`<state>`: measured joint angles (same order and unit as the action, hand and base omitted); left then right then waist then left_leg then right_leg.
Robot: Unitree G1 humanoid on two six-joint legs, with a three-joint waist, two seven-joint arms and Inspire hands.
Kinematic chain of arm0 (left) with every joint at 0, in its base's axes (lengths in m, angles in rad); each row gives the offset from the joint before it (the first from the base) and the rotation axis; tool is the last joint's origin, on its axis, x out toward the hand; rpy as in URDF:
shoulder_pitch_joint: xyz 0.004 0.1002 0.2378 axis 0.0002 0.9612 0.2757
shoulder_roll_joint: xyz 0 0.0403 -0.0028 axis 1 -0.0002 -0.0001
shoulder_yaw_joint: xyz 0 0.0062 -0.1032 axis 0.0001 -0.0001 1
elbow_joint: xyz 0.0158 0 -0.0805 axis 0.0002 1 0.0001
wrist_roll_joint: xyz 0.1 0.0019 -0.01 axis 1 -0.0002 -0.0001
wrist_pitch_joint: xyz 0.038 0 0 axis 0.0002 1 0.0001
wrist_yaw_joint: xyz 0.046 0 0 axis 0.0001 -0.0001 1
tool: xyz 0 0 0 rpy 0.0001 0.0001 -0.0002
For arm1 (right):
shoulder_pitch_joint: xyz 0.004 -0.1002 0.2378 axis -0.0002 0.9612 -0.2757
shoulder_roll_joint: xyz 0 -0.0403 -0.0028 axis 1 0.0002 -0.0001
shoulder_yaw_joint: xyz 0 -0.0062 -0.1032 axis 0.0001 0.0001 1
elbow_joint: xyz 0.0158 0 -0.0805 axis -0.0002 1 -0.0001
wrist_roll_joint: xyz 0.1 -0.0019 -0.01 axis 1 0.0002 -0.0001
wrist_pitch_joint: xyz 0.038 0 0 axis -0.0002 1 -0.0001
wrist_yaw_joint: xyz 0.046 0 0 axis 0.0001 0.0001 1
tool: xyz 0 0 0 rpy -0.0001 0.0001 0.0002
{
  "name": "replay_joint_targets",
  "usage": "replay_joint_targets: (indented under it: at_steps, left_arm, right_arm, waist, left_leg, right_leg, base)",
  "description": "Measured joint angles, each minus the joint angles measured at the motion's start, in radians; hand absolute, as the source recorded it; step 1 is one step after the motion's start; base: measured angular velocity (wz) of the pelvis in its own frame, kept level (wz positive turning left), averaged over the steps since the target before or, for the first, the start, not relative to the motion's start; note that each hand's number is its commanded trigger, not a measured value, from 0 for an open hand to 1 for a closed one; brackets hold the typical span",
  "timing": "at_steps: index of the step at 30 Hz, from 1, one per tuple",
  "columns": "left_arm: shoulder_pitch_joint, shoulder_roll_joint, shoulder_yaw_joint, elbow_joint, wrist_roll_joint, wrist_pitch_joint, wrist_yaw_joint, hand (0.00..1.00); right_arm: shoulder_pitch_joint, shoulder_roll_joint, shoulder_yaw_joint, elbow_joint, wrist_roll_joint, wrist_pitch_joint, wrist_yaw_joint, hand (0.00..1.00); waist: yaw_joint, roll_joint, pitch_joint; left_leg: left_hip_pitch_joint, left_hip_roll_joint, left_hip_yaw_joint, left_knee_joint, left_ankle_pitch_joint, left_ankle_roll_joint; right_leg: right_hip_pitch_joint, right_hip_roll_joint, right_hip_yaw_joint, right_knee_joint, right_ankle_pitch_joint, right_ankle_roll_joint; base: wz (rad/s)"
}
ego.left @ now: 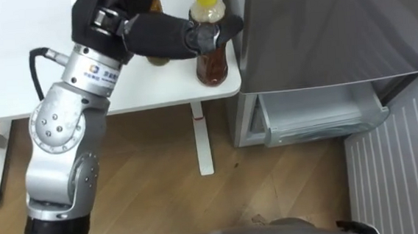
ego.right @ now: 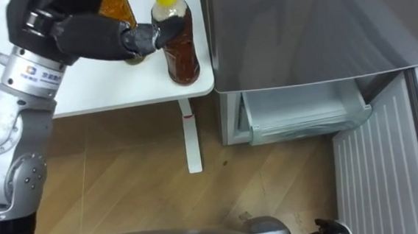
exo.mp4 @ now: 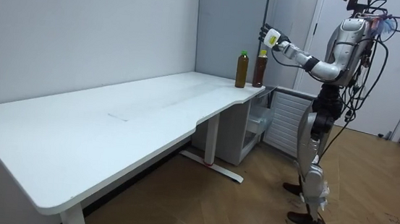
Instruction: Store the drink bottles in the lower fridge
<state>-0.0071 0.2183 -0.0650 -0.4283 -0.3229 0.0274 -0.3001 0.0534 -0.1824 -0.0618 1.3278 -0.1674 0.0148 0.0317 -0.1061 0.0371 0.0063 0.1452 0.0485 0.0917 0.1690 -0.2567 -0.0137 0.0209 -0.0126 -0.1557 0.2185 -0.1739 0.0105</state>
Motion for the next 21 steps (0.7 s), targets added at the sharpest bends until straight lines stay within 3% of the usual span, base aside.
replay_joint_targets:
  at_steps: [10,16,21]
  left_arm:
    - [0.004,-0.006,-0.017,0.038,-0.001,0.010,-0.057,0.00]
    - [0.040,-0.005,-0.018,0.055,-0.028,0.018,-0.069,0.00]
    - [0.059,-0.004,-0.017,0.140,-0.039,0.021,-0.080,0.00]
  right_arm:
    - [-0.009,0.001,0.001,0.004,0.001,-0.005,-0.032,0.00]
    - [-0.002,0.000,0.001,0.000,-0.004,0.001,-0.033,0.00]
    - [0.002,-0.002,0.001,0.001,0.000,0.009,-0.032,0.00]
  waist:
    - [0.001,0.003,0.0010]
    - [0.001,-0.001,0.0032]
    - [0.001,-0.004,0.0043]
  left_leg:
    - [0.000,0.002,0.001,0.000,0.000,0.000]
    - [0.002,0.002,0.009,0.000,0.000,0.000]
    - [0.002,0.002,0.009,0.000,0.000,0.000]
  right_leg:
    - [-0.002,0.002,0.000,0.002,0.001,-0.002]
    - [-0.001,0.003,0.005,0.002,0.002,-0.003]
    - [-0.001,0.003,0.006,0.002,0.002,-0.003]
  base:
    - [0.00]
    - [-0.01]
    - [0.00]
